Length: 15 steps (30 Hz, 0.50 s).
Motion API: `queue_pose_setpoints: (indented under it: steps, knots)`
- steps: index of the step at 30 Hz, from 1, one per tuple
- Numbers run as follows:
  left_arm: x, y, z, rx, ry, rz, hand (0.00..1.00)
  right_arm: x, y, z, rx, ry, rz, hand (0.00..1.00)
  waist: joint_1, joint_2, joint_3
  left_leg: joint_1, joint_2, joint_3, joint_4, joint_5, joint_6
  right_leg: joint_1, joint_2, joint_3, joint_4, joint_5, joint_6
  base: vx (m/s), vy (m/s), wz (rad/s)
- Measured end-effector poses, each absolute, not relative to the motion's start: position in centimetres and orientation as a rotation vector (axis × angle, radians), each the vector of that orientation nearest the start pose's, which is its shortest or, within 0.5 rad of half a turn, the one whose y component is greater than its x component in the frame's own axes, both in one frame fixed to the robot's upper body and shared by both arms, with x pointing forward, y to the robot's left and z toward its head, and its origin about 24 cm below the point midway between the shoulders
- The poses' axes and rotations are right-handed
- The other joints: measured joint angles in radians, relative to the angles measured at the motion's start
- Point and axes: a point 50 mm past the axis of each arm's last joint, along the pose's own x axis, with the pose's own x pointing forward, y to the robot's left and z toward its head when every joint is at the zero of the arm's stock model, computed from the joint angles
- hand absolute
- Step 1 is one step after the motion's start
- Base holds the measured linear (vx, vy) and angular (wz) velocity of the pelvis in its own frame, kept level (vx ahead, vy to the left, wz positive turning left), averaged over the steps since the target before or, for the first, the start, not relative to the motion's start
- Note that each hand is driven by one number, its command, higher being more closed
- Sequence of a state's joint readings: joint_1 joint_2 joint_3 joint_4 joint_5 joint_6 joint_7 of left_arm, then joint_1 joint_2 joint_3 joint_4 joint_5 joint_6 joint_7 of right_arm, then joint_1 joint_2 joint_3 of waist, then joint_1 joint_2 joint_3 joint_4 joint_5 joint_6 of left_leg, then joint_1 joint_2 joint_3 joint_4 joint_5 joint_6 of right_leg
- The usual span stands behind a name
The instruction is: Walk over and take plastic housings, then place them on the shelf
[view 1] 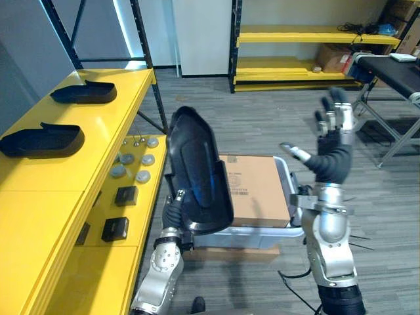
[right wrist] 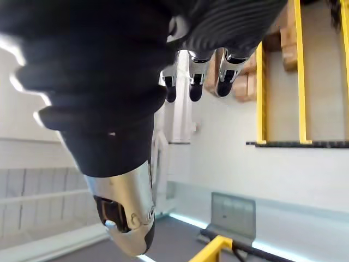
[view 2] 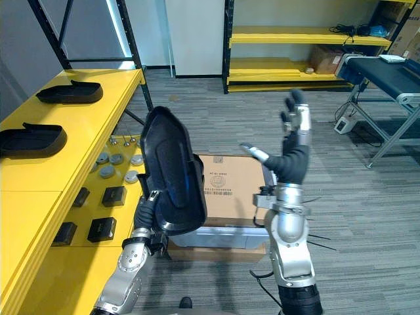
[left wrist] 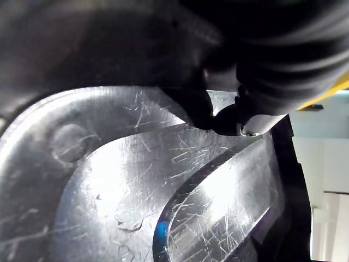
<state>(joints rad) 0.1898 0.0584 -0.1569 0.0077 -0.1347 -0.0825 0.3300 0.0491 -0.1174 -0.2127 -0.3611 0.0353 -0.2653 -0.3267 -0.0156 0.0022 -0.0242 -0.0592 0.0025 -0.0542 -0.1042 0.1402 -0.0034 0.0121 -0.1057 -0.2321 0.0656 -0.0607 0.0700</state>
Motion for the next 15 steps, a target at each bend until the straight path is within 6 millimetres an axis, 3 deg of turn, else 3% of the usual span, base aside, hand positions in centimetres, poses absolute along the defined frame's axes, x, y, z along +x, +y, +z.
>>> queue_pose_setpoints:
  steps: [2,3,5,7,9,15]
  knots:
    - [20.4,15.5,0.3,-0.080,0.137,0.265,1.00,20.5,-25.4,10.6,-0.098,-0.425,-0.621,0.00,-0.005,0.000,0.000,0.000,0.000,0.000,0.000,0.000,0.000,0.000,0.000,0.000,0.000,0.000,0.000,0.00,0.000,0.00]
    - [20.2,15.7,0.4,-0.081,0.133,0.271,1.00,20.2,-26.0,9.5,-0.106,-0.367,-0.652,0.00,-0.006,0.000,0.000,-0.001,0.000,0.000,0.000,0.000,0.000,0.000,0.000,0.000,0.000,0.000,0.000,0.00,0.000,0.00]
    - [19.6,16.1,1.0,-0.099,0.109,0.300,1.00,18.4,-28.1,4.4,-0.117,-0.110,-0.766,0.00,-0.013,0.001,0.001,-0.002,0.000,-0.002,0.000,-0.002,-0.002,-0.001,0.000,-0.002,-0.001,0.000,0.000,0.00,0.000,0.00]
    - [19.4,16.4,1.3,-0.105,0.097,0.314,1.00,16.6,-29.0,1.2,-0.108,0.054,-0.828,0.00,-0.013,0.002,0.001,-0.003,0.000,-0.003,0.000,-0.003,-0.004,0.000,0.000,-0.004,-0.001,0.000,0.000,0.00,0.000,0.00]
    - [18.7,16.8,1.4,-0.118,0.089,0.329,1.00,13.8,-29.1,-3.1,-0.061,0.273,-0.885,0.00,-0.020,0.004,0.002,-0.004,0.000,-0.004,0.000,-0.004,-0.005,0.003,0.000,-0.006,0.000,0.000,0.000,0.00,0.000,0.00]
    - [18.1,16.6,1.4,-0.141,0.097,0.295,1.00,7.2,-26.9,-11.3,0.021,0.760,-0.847,0.00,-0.011,0.002,0.008,0.002,0.000,-0.001,0.000,-0.020,-0.004,0.024,-0.001,-0.014,0.008,-0.006,0.004,-0.01,0.000,0.04]
